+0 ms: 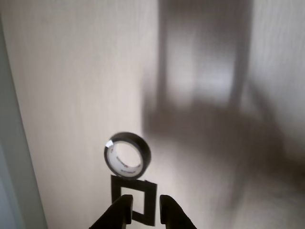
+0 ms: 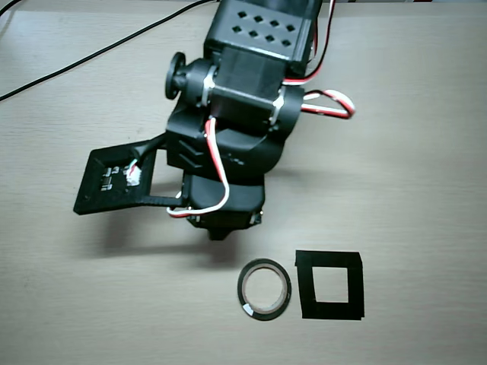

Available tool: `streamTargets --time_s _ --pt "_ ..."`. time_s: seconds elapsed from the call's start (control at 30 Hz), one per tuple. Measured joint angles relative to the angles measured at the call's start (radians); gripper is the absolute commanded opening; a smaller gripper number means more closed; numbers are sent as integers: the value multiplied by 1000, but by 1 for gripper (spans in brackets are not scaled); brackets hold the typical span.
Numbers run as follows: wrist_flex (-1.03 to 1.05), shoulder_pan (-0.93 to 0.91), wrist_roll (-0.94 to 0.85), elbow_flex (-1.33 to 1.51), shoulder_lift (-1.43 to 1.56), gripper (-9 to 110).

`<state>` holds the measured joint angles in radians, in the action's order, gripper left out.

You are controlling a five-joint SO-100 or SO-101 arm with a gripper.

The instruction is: Grasp a tape and put it in the target area.

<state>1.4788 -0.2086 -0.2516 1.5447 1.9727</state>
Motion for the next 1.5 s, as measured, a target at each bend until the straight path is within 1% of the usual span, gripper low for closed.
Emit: streamTargets --time_s 0.17,0.23,0.37,0.53,0.83,1.0,1.3,1.5 --pt "2 2 -54 14 0 8" --pt "2 11 -104 34 -3 8" --pt "-23 72 -172 60 -21 8" --pt "-64 130 -213 63 -83 10" --pt "-170 189 -242 63 -235 17" --pt "-232 183 -255 48 -347 16" --pt "-256 187 -281 -74 -537 14" --pt "-268 187 -290 -109 -612 14"
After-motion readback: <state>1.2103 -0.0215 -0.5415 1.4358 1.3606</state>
